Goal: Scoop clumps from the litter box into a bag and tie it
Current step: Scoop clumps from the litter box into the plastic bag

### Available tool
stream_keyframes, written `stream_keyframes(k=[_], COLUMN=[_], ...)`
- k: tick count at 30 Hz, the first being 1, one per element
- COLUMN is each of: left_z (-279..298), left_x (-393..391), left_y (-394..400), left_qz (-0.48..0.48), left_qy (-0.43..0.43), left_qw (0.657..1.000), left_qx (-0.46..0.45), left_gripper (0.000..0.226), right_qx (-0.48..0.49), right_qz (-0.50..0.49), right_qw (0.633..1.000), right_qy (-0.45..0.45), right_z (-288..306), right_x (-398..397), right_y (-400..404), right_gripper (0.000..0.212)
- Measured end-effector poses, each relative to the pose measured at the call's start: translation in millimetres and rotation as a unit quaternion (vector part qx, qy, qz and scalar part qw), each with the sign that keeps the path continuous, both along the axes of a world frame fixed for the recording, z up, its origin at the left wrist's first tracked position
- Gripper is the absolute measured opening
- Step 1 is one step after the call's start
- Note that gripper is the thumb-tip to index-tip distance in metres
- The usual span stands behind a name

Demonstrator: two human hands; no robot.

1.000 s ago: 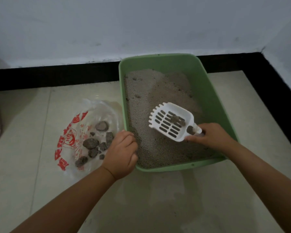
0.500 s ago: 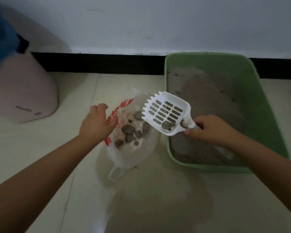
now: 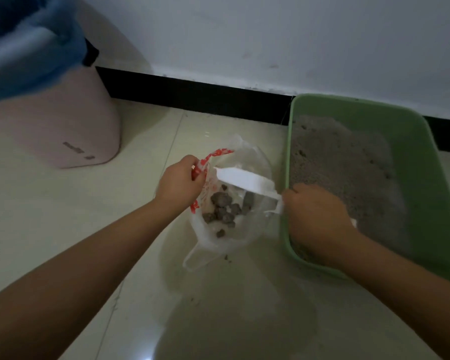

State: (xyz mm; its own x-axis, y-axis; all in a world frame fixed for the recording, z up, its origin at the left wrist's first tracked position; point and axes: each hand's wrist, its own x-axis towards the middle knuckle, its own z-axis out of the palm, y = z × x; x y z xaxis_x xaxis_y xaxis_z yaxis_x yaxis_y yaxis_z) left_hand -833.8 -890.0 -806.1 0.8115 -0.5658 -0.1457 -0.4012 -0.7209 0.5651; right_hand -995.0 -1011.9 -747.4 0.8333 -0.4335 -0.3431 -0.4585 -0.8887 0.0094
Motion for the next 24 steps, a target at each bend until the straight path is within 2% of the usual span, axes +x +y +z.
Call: stream_keyframes(k=[2,3,5,7,9,11,13,16,18,21,24], left_z=[1,1,-2,-12,-23,-33,-45,-58,-62,-66,-68], left_x=[-3,-6,-15,-31,-55,-75,-83,-86,-87,-88,-87], left_y=[0,-1,-8,-21,-38,-55,-64,-79,-82,-82,-83], left_qz=[-0.036,-0.072,-0.170,-0.269,-0.371,-0.438,-0.466,-0.483,-0.487,-0.488,-0.486], left_qy=[-0.060,-0.130,-0.267,-0.315,-0.287,-0.273,-0.294,-0.295,-0.283,-0.268,-0.255], left_qw=[0.997,0.989,0.946,0.898,0.863,0.835,0.813,0.798,0.799,0.802,0.802], left_qx=[0.030,0.015,-0.071,-0.150,-0.185,-0.190,-0.189,-0.206,-0.210,-0.218,-0.237], left_gripper=[0.038,0.040,0.035,0.032,0.030,0.028,0.032,0.053,0.056,0.036,0.047], right_qx=[0.013,0.023,0.041,0.042,-0.001,-0.063,-0.105,-0.140,-0.113,-0.035,0.047], right_qz=[-0.037,-0.053,-0.080,-0.109,-0.138,-0.157,-0.120,-0.054,-0.034,-0.038,-0.045], right_qw=[0.999,0.998,0.993,0.988,0.989,0.985,0.977,0.949,0.944,0.950,0.957], right_qy=[-0.017,-0.031,-0.079,-0.099,-0.053,0.033,0.145,0.278,0.308,0.309,0.283], right_z=[6,8,12,15,15,17,17,21,17,3,-18], right_x=[-12,-21,-41,-61,-81,-102,-117,-137,-146,-152,-160], right_y=[-18,-30,-56,-81,-104,-128,-149,-174,-185,-193,-195], right_gripper=[0.025,0.024,0.019,0.017,0.024,0.034,0.037,0.031,0.029,0.021,0.011])
